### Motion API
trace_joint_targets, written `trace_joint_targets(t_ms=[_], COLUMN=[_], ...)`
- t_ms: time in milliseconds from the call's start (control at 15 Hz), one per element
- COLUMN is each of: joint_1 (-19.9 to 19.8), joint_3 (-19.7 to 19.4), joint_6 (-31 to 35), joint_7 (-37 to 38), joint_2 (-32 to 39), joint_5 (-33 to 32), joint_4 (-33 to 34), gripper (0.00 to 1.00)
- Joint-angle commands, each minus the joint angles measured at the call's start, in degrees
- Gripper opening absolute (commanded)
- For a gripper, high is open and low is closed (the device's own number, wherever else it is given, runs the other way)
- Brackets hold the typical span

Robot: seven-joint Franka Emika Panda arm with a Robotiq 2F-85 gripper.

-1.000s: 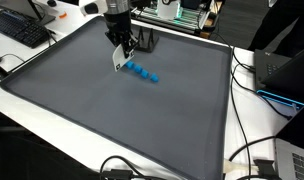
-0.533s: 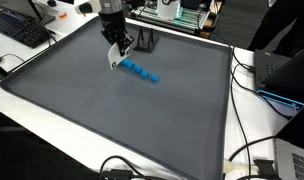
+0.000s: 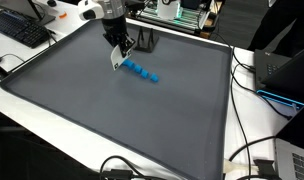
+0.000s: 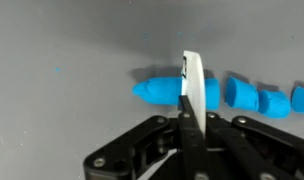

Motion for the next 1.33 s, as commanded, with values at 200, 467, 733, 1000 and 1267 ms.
trace_joint_targets(t_ms=[200,467,733,1000,1267], joint_1=[-0.8,-0.9,-1.0,-2.3,-2.1], joint_3=[1.2,1.3,1.6,3.6,2.9], joint_6=[2.4,3.7,5.1,5.0,4.7], joint_7=[-2.8,-3.1,-3.3,-5.4,-5.0], joint_2=[1.8,2.4,2.8,2.8,2.1], joint_5=[1.3,1.6,2.1,7.1,6.3], joint_4=[-2.2,-3.3,-3.9,-3.7,-3.8], gripper=[0.01,0.01,0.01,0.01,0.01])
